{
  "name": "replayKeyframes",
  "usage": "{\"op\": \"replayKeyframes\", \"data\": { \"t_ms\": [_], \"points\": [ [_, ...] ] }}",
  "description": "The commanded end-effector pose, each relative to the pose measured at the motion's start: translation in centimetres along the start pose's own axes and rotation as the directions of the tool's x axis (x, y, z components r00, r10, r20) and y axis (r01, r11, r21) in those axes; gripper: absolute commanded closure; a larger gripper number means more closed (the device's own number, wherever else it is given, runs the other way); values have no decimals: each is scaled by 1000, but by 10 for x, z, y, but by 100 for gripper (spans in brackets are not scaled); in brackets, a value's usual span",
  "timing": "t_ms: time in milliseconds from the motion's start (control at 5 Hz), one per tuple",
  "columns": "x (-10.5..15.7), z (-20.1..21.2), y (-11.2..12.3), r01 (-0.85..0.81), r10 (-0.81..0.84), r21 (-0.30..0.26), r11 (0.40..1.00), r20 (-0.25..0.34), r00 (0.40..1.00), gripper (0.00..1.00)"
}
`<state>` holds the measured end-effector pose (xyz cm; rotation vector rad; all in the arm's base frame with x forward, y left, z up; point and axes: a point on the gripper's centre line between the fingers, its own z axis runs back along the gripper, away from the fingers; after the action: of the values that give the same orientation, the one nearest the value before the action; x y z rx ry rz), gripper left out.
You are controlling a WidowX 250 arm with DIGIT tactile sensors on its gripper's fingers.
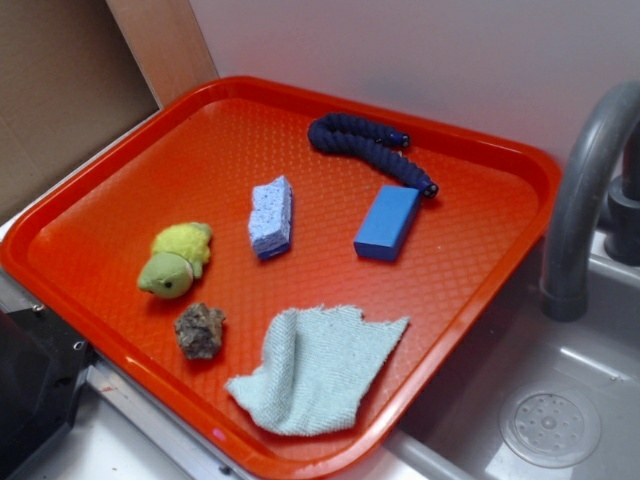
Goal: Grab the blue cloth.
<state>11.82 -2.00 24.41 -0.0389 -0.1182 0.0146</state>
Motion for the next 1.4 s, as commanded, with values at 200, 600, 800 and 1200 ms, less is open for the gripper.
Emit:
{"op": "replayKeyframes", "data": {
  "t_ms": [200, 600, 800, 1200],
  "points": [
    [27, -4, -11, 253, -257, 69, 965, 60, 964, 0],
    [40, -36, -87, 710, -707, 167, 684, -84, 702, 0],
    [20, -68, -123, 873, -855, 125, 472, -179, 487, 0],
    [-1, -123, -135, 999, -945, -11, -34, -326, -35, 0]
  ]
}}
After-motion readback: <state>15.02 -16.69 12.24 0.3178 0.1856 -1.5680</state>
